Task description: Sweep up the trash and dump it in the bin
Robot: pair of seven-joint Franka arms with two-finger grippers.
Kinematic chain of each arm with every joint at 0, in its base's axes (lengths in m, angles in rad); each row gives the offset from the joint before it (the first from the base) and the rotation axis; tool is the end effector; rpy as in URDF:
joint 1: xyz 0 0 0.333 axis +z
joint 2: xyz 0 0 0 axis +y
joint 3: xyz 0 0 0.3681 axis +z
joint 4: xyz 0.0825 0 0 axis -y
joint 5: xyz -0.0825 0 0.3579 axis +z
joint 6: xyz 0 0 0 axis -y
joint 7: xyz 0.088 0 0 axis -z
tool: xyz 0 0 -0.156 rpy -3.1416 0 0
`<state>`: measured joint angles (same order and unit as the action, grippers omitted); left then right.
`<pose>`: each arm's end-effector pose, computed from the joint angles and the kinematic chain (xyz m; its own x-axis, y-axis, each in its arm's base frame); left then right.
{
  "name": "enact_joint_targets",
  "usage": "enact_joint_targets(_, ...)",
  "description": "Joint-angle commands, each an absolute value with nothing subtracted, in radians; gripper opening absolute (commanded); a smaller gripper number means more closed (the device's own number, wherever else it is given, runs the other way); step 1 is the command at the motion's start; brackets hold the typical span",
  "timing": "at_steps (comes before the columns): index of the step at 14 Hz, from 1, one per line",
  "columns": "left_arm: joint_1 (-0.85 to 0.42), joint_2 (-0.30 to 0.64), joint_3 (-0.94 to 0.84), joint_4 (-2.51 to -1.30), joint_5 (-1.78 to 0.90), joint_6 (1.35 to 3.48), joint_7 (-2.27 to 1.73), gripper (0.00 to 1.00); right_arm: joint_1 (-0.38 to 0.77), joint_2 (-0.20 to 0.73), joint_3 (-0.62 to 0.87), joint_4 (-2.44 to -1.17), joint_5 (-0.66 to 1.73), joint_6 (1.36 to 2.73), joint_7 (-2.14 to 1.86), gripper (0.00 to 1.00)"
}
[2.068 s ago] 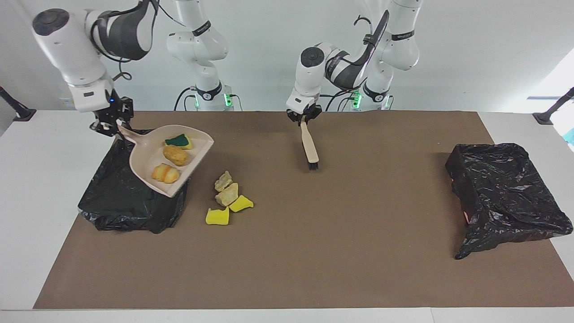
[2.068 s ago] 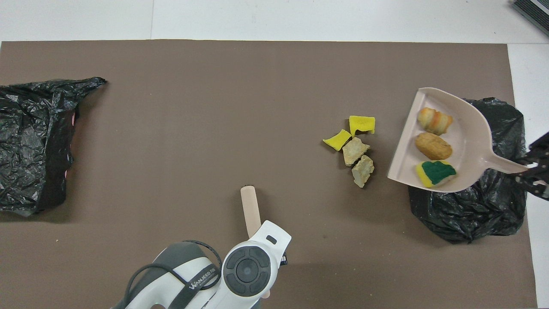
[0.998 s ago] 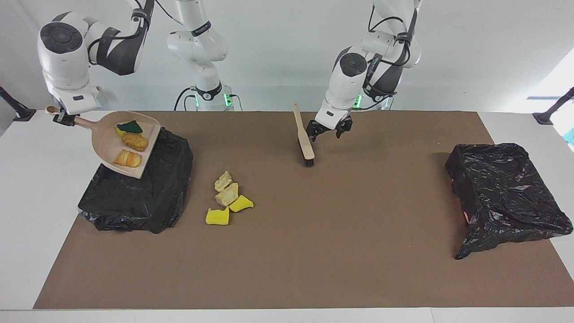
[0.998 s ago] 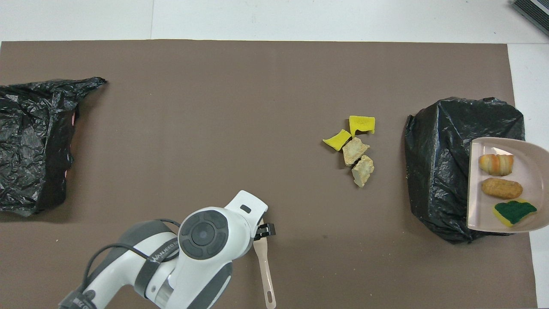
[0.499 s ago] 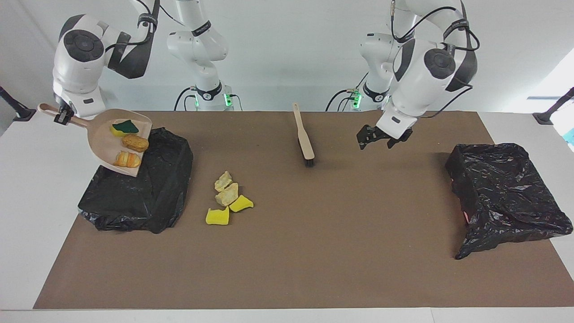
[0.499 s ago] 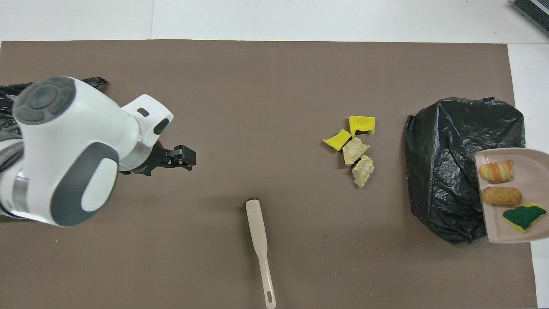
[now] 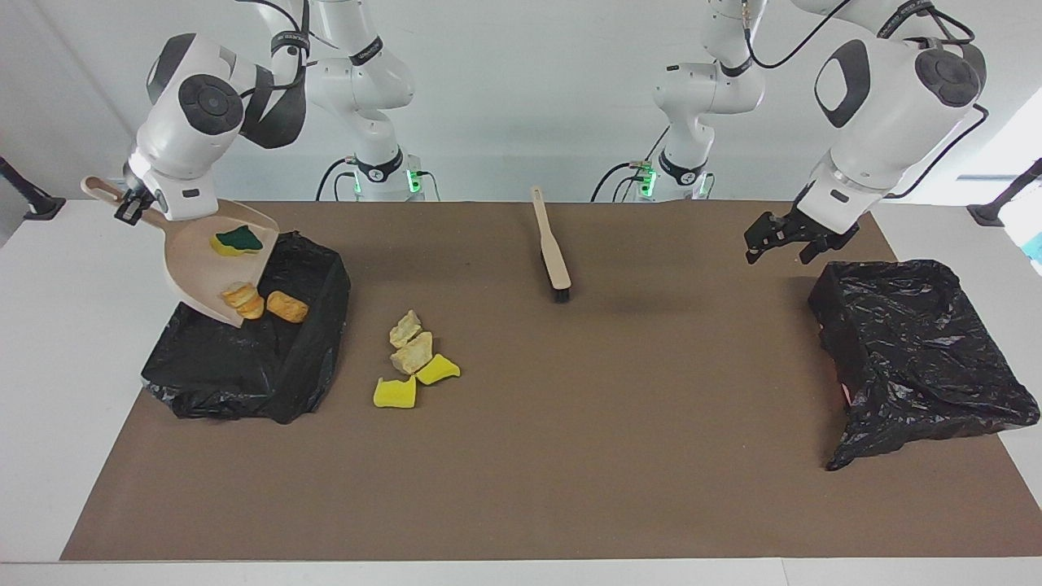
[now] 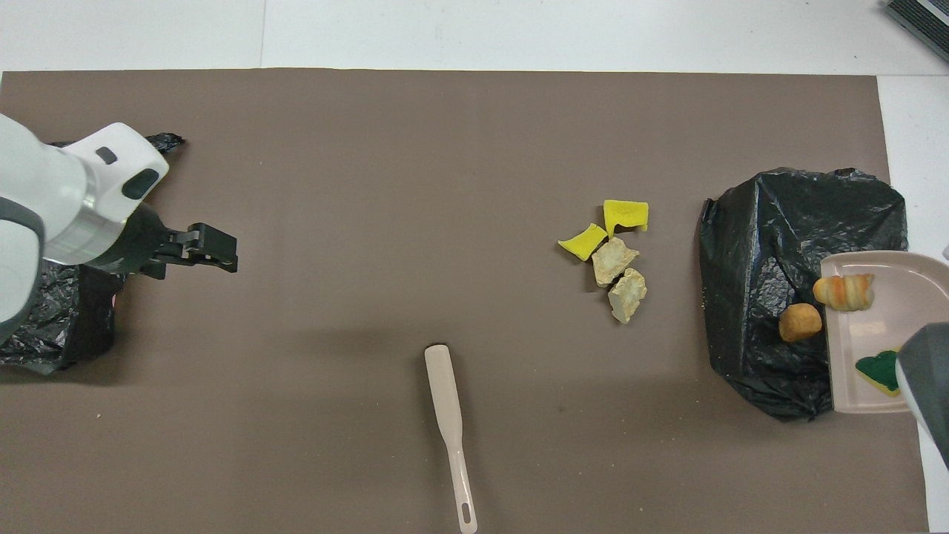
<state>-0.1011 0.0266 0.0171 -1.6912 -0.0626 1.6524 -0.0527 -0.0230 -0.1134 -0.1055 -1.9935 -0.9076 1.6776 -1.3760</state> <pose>0.5334 -0.0543 0.5668 0.9973 -0.0261 -0.0687 -0.0221 -0.9981 0.0579 0.4595 -0.1776 0.5589 0.0320 0.6306 -0.7754 0.9825 -0.1622 -0.0914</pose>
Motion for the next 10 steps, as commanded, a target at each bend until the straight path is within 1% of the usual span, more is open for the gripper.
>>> enact_joint_targets(1,-0.055,0.021,0.006,-1.652,-0.038,1.591,0.015,1.00,0.008,-0.118,-0.106,-2.000,-0.978,1.629,-1.324,0.00)
enact_joint_targets(3,-0.038,0.017,0.005,-1.649,-0.032,1.589,0.023,1.00,0.028,-0.117,-0.106,-2.000,-1.006,1.608,-1.310,0.00)
enact_joint_targets(7,-0.038,0.043,0.005,-1.575,0.008,1.536,0.026,1.00,0.054,-0.114,-0.106,-1.994,-1.055,1.579,-1.298,0.00)
enact_joint_targets(10,-0.037,0.035,0.005,-1.583,0.008,1.539,0.064,1.00,0.092,-0.078,-0.106,-1.988,-1.103,1.537,-1.243,0.00)
